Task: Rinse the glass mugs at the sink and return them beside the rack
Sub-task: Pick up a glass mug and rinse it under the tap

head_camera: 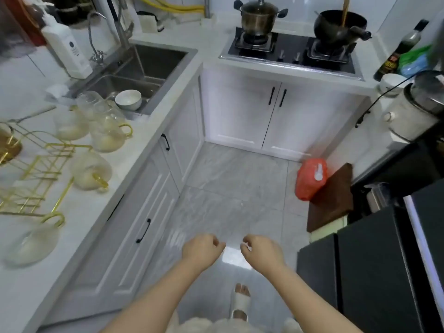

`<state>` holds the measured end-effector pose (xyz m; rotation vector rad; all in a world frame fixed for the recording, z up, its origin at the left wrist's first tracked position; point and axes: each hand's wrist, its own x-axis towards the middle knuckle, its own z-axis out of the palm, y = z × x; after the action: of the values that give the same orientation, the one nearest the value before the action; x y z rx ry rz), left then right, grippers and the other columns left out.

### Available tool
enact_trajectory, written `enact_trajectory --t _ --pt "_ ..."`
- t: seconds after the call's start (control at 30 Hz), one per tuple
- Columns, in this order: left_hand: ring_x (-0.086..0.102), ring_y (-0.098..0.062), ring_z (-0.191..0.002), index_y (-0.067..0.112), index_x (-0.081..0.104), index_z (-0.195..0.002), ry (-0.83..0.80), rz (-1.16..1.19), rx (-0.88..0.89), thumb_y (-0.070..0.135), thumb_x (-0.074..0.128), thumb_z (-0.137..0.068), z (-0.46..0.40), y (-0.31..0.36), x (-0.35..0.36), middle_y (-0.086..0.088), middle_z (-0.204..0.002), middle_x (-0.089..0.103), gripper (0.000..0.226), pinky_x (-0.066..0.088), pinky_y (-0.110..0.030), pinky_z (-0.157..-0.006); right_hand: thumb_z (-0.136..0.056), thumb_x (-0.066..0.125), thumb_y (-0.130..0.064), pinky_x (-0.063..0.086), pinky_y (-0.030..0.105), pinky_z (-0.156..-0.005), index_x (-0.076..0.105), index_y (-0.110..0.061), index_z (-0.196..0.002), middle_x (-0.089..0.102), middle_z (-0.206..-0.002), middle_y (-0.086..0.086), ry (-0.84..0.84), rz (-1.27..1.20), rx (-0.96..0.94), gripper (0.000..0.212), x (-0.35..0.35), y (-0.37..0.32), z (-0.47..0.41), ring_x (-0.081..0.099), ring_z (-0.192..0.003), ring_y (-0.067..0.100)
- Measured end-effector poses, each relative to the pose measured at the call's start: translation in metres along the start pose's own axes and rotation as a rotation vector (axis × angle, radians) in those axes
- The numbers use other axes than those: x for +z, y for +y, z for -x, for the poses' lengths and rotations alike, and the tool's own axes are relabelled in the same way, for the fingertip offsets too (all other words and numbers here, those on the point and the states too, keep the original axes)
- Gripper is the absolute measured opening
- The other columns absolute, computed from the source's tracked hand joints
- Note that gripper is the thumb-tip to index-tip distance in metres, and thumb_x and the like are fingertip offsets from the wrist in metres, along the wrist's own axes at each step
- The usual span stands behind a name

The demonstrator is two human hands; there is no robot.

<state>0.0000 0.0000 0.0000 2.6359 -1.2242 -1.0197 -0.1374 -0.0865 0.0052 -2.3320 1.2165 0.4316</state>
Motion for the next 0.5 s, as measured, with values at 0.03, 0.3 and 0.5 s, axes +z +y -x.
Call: enact_trajectory --t 0.03,0.3,0.5 --pt "0.062 -0.021 -0.102 0.022 0.068 -0.106 -0.014 0.005 -0.004 0.047 0.044 -0.092 -0.007 0.008 0.0 0.001 -0.108 0.069 0.038 0.046 -0.028 -0.082 -0.094 0.039 -0.033 0.043 0.03 -0.086 0.06 -0.021 -0.121 0.067 -0.119 0.003 -0.004 -0.002 -0.004 0.036 -0.004 0.009 -0.008 0.061 -0.108 0.027" --pt "0.061 -0.023 -0.104 0.022 0.067 -0.106 0.016 0.046 -0.109 0.048 0.046 -0.091 -0.05 0.043 0.002 -0.001 -0.111 0.068 0.036 0.048 -0.031 -0.085 -0.094 0.04 -0.034 0.045 0.032 -0.09 0.057 -0.021 -0.126 0.065 -0.123 0.005 -0.053 0.018 -0.065 0.039 -0.03 0.053 -0.066 0.06 -0.11 0.028" --pt "0.061 -0.024 -0.105 0.021 0.067 -0.106 0.012 0.042 -0.145 0.048 0.046 -0.091 -0.074 0.058 -0.006 -0.002 -0.112 0.068 0.038 0.048 -0.031 -0.084 -0.094 0.041 -0.033 0.044 0.031 -0.089 0.06 -0.019 -0.122 0.066 -0.121 0.005 -0.099 0.051 -0.09 0.037 -0.045 0.07 -0.088 0.06 -0.111 0.028"
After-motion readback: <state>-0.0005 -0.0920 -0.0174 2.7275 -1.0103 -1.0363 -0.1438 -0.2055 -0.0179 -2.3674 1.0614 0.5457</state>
